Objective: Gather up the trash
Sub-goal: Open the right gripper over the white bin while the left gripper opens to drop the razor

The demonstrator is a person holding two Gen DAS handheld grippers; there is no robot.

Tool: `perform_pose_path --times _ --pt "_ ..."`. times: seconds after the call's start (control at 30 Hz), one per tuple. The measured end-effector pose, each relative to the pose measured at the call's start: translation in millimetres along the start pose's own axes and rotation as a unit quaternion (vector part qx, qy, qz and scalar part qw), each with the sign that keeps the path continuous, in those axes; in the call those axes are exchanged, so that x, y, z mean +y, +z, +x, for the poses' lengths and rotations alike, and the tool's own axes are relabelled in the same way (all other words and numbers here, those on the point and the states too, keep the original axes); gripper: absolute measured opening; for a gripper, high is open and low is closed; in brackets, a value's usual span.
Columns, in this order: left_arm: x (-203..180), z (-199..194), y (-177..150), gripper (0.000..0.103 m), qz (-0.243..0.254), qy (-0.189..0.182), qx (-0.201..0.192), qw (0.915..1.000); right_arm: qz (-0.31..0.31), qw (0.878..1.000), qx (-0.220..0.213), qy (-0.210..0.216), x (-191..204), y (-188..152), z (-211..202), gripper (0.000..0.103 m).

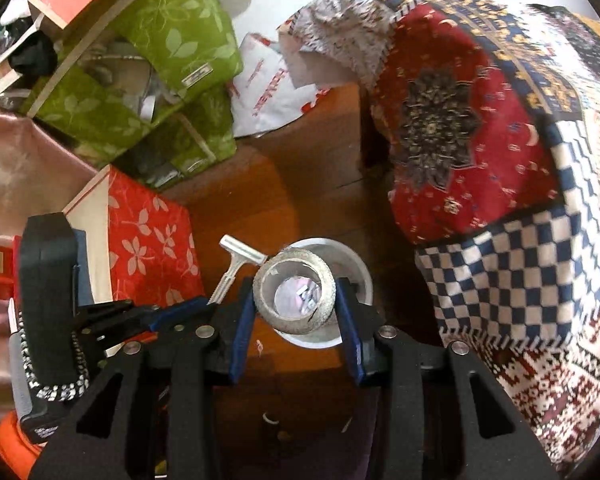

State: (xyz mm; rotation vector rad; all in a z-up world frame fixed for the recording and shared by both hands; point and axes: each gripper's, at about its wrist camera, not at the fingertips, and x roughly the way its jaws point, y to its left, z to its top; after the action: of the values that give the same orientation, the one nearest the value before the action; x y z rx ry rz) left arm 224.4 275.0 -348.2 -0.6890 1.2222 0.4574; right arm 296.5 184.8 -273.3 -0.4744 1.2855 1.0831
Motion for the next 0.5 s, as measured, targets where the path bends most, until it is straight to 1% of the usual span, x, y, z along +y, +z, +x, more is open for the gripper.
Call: perform_pose_path --times 0.03,0.1,0.13,0.27,0.33,0.43,0.5 --pt "0 1 1 0.008 -0.001 0.001 0.0 1.0 0.0 1.0 0.005 0.002 0 2 2 0.037" --pt "0 3 4 0.008 0.001 0.001 -0.002 1.0 0.001 1.0 0.009 0.007 -1 4 3 0.042" --pt "-1 3 6 0.008 0.002 0.0 -0.003 1.0 0.002 1.0 0.006 0.007 -1 5 3 0.044" --pt "-6 6 12 0.008 0.007 0.003 -0.006 0.9999 -0.004 1.0 -0.004 0.002 -2 4 -5 0.046" --pt "-9 6 15 0.008 0.01 0.004 -0.008 0.9999 -0.008 1.0 -0.003 0.001 -2 4 -8 0.051" --pt "-12 4 19 0.008 0.01 0.002 -0.013 0.9999 -0.015 1.0 -0.012 -0.009 -1 1 -14 0.052" --pt "-15 2 21 0.012 0.012 0.007 -0.014 0.9998 -0.013 1.0 -0.015 -0.012 -3 -1 -19 0.052"
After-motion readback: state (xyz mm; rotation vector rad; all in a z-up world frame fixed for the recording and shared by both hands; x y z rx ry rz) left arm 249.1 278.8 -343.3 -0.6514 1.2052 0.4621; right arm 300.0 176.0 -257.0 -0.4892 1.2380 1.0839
